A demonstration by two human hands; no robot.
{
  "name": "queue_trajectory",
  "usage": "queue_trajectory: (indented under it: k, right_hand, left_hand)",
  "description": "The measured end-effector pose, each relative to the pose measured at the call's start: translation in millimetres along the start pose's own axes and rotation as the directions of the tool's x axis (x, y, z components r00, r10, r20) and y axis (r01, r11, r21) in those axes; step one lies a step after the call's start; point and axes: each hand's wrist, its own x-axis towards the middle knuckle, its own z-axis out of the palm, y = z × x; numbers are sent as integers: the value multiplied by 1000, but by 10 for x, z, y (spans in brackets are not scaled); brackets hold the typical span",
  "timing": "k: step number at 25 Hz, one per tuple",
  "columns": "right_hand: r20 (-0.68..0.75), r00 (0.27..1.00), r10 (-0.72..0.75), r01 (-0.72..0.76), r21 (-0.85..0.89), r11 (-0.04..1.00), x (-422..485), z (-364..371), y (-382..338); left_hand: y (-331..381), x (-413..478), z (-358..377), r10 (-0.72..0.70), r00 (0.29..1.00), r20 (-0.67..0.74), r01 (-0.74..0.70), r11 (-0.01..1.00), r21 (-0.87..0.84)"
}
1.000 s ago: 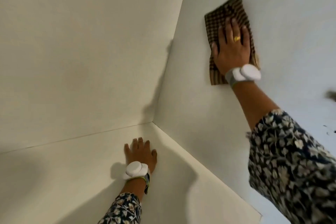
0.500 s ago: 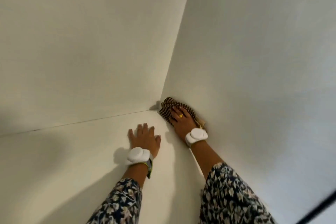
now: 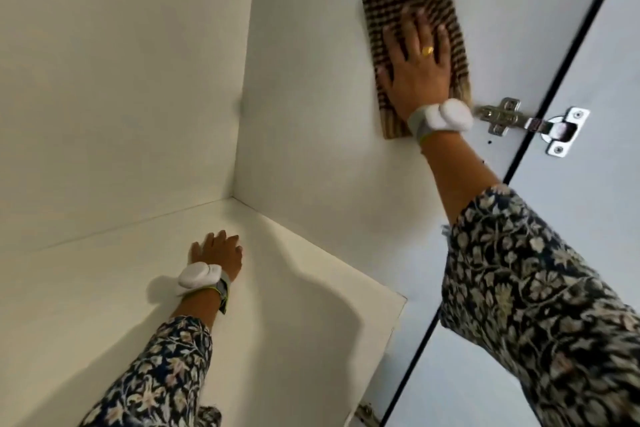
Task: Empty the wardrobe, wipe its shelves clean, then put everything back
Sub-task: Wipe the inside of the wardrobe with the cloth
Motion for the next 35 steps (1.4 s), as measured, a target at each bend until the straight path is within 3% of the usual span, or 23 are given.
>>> queue_trajectory:
  k: [2, 4, 6, 8, 10, 11, 13, 17, 21, 27, 30, 32, 35]
  right_hand:
    - [0, 1000, 12, -12, 26, 1000, -59, 0, -44]
    - [21, 987, -161, 161, -9, 987, -519, 217, -356]
    - [184, 920, -345, 345, 35, 938, -1281, 469, -677]
    - [400, 801, -445, 456, 73, 887, -2023, 540, -825]
    - [531, 711, -461, 473, 125, 872, -2523, 485, -768]
    - [549, 713, -436, 451, 116, 885, -2666, 442, -699]
    - [479, 798, -366, 392, 50, 919, -2802, 311, -491]
    - [263, 958, -113, 113, 17, 993, -2318, 15, -96]
    - [186, 970, 154, -172, 84, 982, -1491, -212, 122]
    - [84, 984, 157, -166, 111, 980, -1224, 47, -267]
    - [-37, 990, 136, -130, 136, 982, -715, 172, -439]
    - [-91, 984, 155, -136, 192, 972, -278, 241, -537]
    - [-157, 975, 158, -116, 250, 961, 411, 331, -792]
  left_hand:
    - [79, -194, 24, -15, 999, -28, 16, 1000, 7]
    - [100, -379, 33, -22, 997, -75, 22, 1000, 3]
    - [93, -505, 35, -10, 995, -102, 11, 1000, 6]
    - [87, -564, 30, -10, 994, -106, 8, 1000, -21]
    - [69, -552, 23, -13, 994, -108, 7, 998, -55]
    - [65, -544, 14, -11, 994, -104, 5, 998, -62]
    - [87, -581, 27, -4, 995, -104, -1, 999, -52]
    - [79, -566, 25, 12, 994, -105, -14, 1000, -20]
    - [77, -536, 30, -7, 995, -102, 2, 999, -44]
    - [27, -481, -63, -11, 996, -89, 2, 995, -96]
    - [-148, -289, -252, -34, 991, -132, 27, 998, -61]
    - [-315, -147, -502, -65, 971, -230, 66, 998, -6]
    - [-582, 94, -1083, -93, 884, -458, 125, 991, 40]
